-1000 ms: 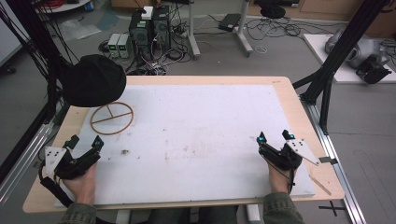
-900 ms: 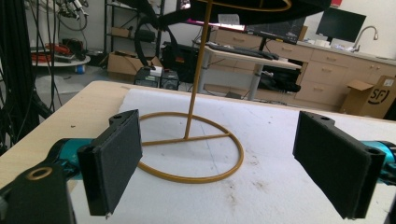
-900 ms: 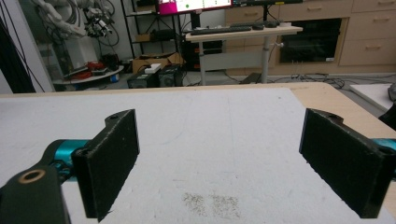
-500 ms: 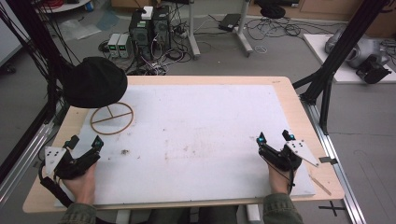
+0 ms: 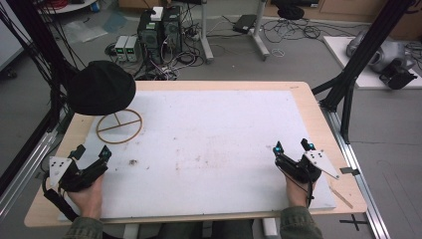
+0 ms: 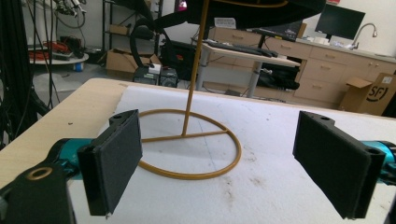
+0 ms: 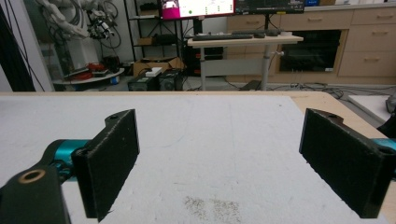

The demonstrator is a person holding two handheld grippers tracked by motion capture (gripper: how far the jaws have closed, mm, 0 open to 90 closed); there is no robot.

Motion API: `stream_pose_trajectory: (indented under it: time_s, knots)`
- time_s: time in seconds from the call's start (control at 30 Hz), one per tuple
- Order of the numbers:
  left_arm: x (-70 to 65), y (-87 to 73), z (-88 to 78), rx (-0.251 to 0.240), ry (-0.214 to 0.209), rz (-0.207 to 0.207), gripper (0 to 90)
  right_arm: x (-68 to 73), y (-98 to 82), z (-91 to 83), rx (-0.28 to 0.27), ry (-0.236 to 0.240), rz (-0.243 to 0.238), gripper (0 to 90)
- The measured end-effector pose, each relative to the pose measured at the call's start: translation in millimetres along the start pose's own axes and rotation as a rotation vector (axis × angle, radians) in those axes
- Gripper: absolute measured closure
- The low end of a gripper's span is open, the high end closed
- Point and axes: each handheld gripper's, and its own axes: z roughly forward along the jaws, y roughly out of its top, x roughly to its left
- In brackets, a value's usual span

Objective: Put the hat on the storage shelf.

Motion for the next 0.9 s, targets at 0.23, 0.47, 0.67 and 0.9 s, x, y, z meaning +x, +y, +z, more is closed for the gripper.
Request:
stream_pose_trajectory:
  time_s: [0.23,0.47,0.67,0.9]
  knots:
    - [0.0,-0.2,-0.4,-0.001,0.001,0.002,16.0,-0.8,0.1,-0.1,-0.008,-0.003,0.001,11.3]
    - [0.2,-0.4,0.2,0.001,0.001,-0.002,16.0,0.1,-1.4,0.3,0.001,0.001,0.002,11.3]
    - [0.5,-0.6,0.4,0.007,-0.002,-0.004,16.0,0.0,-2.6,0.4,0.000,0.004,-0.009,11.3]
    - [-0.4,-1.1,1.6,0.012,-0.010,-0.003,16.1,2.3,-3.3,0.2,-0.005,0.006,-0.029,11.3]
